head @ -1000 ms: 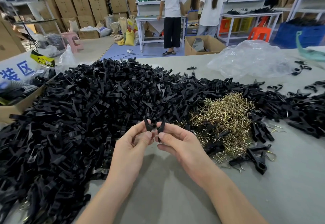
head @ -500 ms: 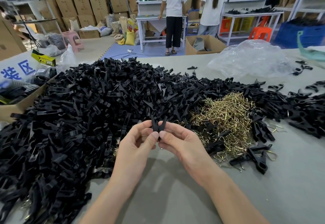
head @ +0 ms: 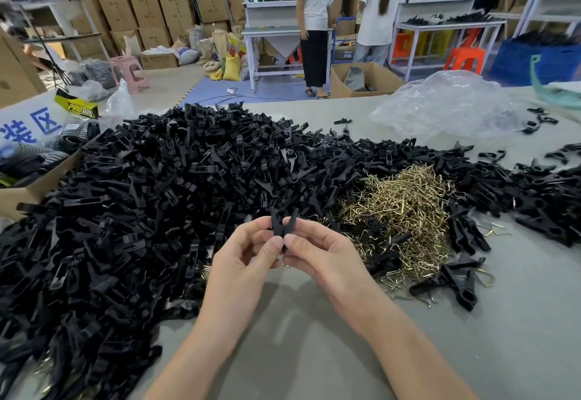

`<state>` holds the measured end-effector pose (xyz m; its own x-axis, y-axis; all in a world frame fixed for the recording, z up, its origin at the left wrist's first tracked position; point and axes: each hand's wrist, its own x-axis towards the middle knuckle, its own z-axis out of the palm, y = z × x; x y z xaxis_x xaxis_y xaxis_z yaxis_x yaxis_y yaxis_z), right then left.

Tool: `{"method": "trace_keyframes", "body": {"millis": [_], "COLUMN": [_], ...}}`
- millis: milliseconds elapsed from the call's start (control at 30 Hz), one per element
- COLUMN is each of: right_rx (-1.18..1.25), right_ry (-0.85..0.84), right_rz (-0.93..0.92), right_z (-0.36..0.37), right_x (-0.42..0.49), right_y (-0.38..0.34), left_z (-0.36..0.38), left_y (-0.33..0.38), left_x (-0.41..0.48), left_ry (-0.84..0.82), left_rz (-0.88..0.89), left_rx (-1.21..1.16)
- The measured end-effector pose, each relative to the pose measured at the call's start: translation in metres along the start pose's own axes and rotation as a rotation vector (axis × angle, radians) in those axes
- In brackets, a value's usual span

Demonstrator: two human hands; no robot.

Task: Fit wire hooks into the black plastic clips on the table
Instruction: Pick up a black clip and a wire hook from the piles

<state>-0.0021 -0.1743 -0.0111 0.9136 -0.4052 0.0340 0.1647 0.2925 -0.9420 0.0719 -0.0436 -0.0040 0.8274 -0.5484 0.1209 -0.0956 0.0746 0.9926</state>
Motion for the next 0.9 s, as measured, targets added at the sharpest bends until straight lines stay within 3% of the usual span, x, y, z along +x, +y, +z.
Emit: {"method": "trace_keyframes", "body": {"millis": [433,600,767,900], "right_rx": [0.085,0.086,0.028,0.221], "right_ry": [0.021,0.032,0.104,0.204], "right_rz": [0.018,-0.011,-0.059,-0.097], "right_z": [-0.001,-0.002,-0.005,-0.021], "right_x": [-0.001,0.0,0.002,0.005], "right_y": [0.0,0.003,-0.001,-0.017], "left_z": [0.002,0.006,0.012,0.014], "left_y": [0.0,-0.002,-0.008,-0.015], "left_x": [-0.003,-0.005,-0.01,-0.016], "left_ry": [0.1,0.066,0.014,-0.102], "left_rz": [0.123,0.151,0.307,0.395], "left_rx": [0.218,0.253,0.504,0.729]}}
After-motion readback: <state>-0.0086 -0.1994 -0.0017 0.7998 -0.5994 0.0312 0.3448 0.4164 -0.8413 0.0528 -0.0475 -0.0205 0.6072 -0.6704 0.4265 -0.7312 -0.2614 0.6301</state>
